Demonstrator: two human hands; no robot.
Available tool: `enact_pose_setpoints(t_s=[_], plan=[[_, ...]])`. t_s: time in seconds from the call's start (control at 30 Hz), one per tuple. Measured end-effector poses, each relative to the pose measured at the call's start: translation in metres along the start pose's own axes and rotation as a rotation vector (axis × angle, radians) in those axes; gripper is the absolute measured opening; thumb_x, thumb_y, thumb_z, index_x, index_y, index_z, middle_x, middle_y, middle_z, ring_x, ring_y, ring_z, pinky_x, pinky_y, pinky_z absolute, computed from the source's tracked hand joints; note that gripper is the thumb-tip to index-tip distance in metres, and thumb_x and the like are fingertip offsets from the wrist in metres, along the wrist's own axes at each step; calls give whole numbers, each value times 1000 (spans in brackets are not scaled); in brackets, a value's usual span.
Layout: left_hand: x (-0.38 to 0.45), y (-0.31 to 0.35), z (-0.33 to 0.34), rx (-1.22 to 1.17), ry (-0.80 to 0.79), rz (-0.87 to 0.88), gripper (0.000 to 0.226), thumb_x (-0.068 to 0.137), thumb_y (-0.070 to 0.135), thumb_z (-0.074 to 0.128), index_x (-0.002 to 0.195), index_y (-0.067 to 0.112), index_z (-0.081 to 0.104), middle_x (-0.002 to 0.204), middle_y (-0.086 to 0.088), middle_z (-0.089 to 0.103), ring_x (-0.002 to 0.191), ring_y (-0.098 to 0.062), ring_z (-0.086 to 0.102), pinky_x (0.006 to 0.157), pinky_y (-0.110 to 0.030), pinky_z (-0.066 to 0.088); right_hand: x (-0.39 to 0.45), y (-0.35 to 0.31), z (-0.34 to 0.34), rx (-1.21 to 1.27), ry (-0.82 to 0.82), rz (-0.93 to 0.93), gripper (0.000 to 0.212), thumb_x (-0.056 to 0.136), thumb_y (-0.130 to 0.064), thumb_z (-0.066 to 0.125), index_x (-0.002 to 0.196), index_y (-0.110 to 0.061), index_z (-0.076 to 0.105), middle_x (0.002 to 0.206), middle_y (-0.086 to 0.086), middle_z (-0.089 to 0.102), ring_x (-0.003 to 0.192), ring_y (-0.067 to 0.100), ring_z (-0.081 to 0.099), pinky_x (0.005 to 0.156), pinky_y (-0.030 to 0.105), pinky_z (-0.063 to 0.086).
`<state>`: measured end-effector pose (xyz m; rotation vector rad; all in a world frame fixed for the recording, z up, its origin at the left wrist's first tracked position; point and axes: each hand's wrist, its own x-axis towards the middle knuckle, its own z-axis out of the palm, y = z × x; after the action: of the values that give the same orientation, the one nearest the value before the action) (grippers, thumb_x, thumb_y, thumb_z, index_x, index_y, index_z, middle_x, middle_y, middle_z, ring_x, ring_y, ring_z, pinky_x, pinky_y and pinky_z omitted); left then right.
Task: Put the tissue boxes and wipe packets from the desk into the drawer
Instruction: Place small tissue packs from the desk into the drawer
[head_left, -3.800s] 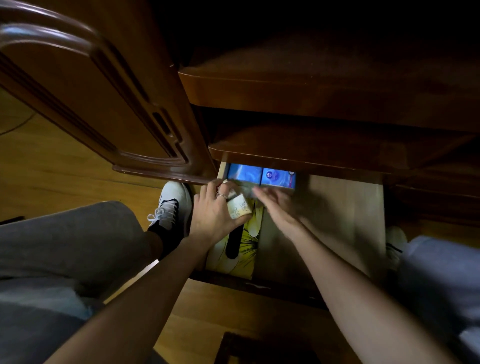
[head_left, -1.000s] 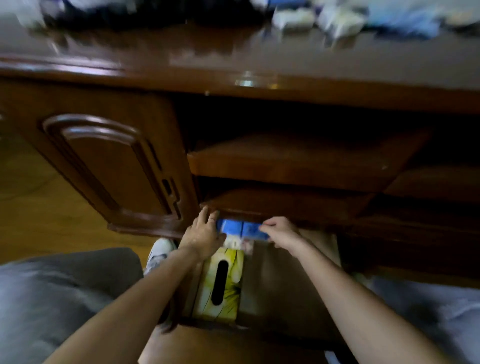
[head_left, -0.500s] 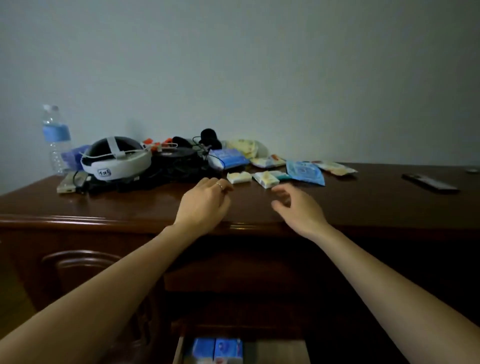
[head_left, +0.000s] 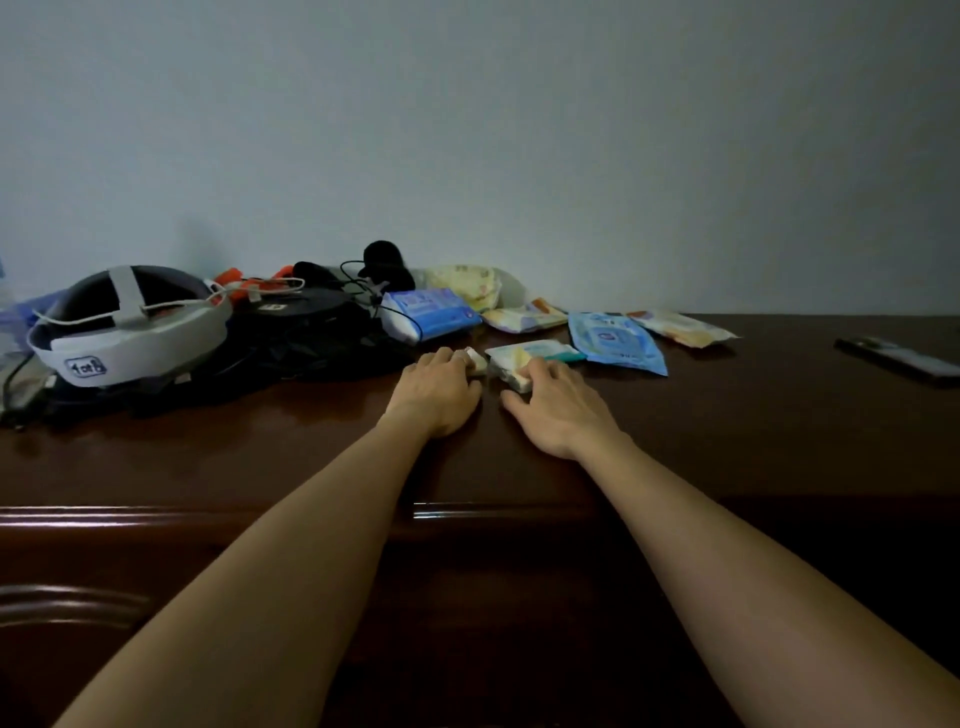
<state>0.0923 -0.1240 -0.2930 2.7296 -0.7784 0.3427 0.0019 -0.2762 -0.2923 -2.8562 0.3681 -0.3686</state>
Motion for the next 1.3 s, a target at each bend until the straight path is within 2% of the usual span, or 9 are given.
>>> enact_pose_setpoints(t_s=[0.07, 0.17, 0.37, 0.5, 0.57, 0.8, 1.0, 1.17, 1.3], plan=[[-14, 2, -7, 41, 75, 40, 40, 94, 39, 53, 128, 17, 58, 127, -9, 58, 120, -33, 54, 103, -44, 39, -9, -4, -5, 27, 32, -19, 34, 98, -59, 44, 116, -30, 46, 127, 5, 52, 110, 26, 56, 76, 40, 45], [-46, 5, -18, 38, 91, 94, 28, 93, 34, 56, 116, 17, 60, 118, -7, 56, 110, -33, 57, 102, -43, 38, -30, -7, -14, 27, 97, -63, 26, 96, -53, 55, 106, -29, 50, 114, 0, 56, 95, 21, 60, 71, 39, 51], [-139, 10, -37, -140, 160, 25, 34, 93, 22, 57, 126, 17, 51, 123, -9, 51, 111, -33, 54, 90, -43, 48, -104, -14, -17, 166, 179, -139, 25, 88, -50, 66, 96, -34, 50, 104, -9, 56, 87, 12, 58, 62, 33, 48], [-233, -5, -18, -276, 468, 72, 60, 88, 22, 71, 143, 16, 47, 139, -9, 43, 127, -26, 43, 101, -31, 41, -184, -5, 24, 243, 530, -365, 36, 92, -43, 66, 120, -23, 54, 117, -3, 57, 107, 15, 55, 82, 30, 49], [-273, -13, -1, -302, 495, 127, 68, 87, 15, 72, 148, 17, 42, 147, -6, 39, 135, -24, 38, 108, -29, 33, -215, 0, 50, 255, 605, -408, 43, 94, -38, 68, 128, -16, 54, 127, 2, 55, 116, 18, 53, 93, 28, 46], [-374, -67, 104, -277, 143, -43, 58, 85, 3, 69, 140, 13, 55, 137, -1, 57, 126, -22, 43, 103, -39, 46, -278, 6, 189, 315, 107, -224, 46, 93, -34, 70, 133, -20, 52, 126, -1, 59, 111, 14, 58, 82, 21, 45], [-427, -116, 203, -131, -189, 97, 45, 79, -2, 74, 122, 7, 71, 123, -6, 68, 111, -31, 59, 93, -44, 54, -322, 37, 316, 408, -367, 91, 37, 97, -28, 66, 129, -22, 50, 127, -2, 54, 109, 13, 55, 72, 18, 41], [-403, -133, 265, -156, -330, 95, 42, 93, 6, 60, 133, 14, 66, 138, -1, 62, 131, -23, 48, 113, -29, 36, -315, 41, 378, 447, -461, 146, 39, 97, -27, 66, 131, -23, 48, 129, 0, 53, 102, 12, 56, 76, 26, 51], [-385, -147, 304, -85, -525, 108, 43, 102, 12, 49, 143, 20, 56, 157, 0, 46, 154, -19, 22, 128, -37, 8, -300, 32, 405, 499, -461, 146, 42, 92, -28, 72, 127, -25, 48, 126, 1, 56, 104, 18, 59, 84, 41, 57]])
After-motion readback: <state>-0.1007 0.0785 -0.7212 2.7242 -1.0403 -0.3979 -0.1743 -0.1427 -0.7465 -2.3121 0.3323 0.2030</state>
